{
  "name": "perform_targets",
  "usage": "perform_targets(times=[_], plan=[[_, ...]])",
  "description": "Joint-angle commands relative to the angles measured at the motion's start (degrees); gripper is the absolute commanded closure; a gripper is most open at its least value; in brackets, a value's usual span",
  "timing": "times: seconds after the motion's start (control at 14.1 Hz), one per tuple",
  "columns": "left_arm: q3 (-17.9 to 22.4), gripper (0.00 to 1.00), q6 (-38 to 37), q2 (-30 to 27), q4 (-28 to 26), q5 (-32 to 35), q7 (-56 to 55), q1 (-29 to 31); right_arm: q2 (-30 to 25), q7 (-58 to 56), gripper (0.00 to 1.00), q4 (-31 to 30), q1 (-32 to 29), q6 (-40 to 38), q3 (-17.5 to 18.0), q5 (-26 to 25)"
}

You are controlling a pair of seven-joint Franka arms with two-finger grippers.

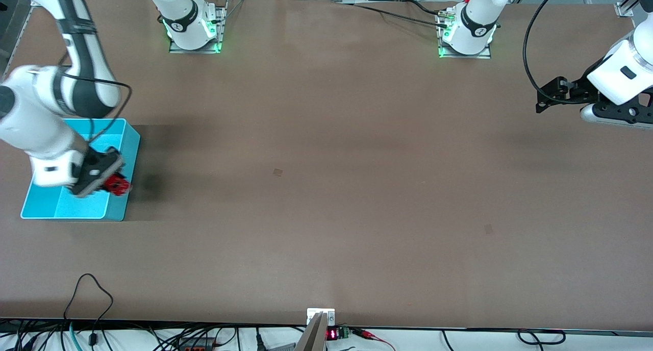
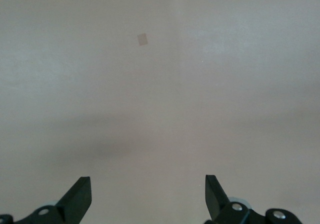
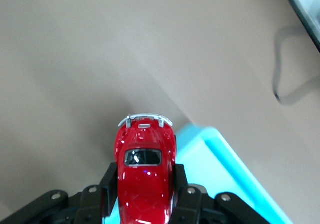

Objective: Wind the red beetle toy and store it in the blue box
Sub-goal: 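Lift the red car with the right gripper and carry it over the box, then lower the car into the blue box and open the right gripper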

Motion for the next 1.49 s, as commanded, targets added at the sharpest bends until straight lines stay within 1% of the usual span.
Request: perform_targets(times=[0.0, 0.07, 0.14, 0.21, 0.35, 0.5, 0.64, 0.85, 1.06, 1.2, 1.42], plan=[[0.2, 0.00, -1.1, -0.1, 0.9, -1.0, -0.1, -0.2, -2.1, 12.2, 1.00, -1.0, 0.3, -4.1, -5.7, 0.2], [0.2, 0.00, -1.1, -0.1, 0.9, -1.0, -0.1, -0.2, -2.1, 15.3, 1.00, -1.0, 0.3, -7.4, -7.3, 0.5], [0.2, 0.00, -1.1, -0.1, 0.9, -1.0, -0.1, -0.2, -2.1, 20.8, 1.00, -1.0, 0.3, -9.8, -8.7, 0.6], [0.2, 0.00, -1.1, -0.1, 0.9, -1.0, -0.1, -0.2, -1.8, 24.8, 1.00, -1.4, 0.4, -10.8, -9.6, 0.6], [0.2, 0.00, -1.1, -0.1, 0.9, -1.0, -0.1, -0.2, -0.8, 30.1, 1.00, -3.1, 0.4, -10.3, -10.7, 0.7], [0.2, 0.00, -1.1, -0.1, 0.9, -1.0, -0.1, -0.2, 1.7, 34.1, 1.00, -3.4, 0.4, -7.9, -11.1, 0.7], [0.2, 0.00, -1.1, -0.1, 0.9, -1.0, -0.1, -0.2, 4.8, 35.1, 1.00, -3.4, 0.2, -4.9, -11.9, 0.9], [0.2, 0.00, -1.1, -0.1, 0.9, -1.0, -0.1, -0.2, 10.7, 34.3, 1.00, -3.7, -2.4, 3.4, -11.9, 0.9], [0.2, 0.00, -1.1, -0.1, 0.9, -1.0, -0.1, -0.2, 14.8, 34.3, 1.00, -3.9, -3.9, 7.9, -11.8, 1.5], [0.2, 0.00, -1.1, -0.1, 0.9, -1.0, -0.1, -0.2, 17.0, 33.6, 1.00, -4.2, -4.6, 9.0, -11.8, 3.1], [0.2, 0.00, -1.1, -0.1, 0.9, -1.0, -0.1, -0.2, 17.4, 33.2, 1.00, -4.6, -4.9, 9.0, -11.8, 4.1]])
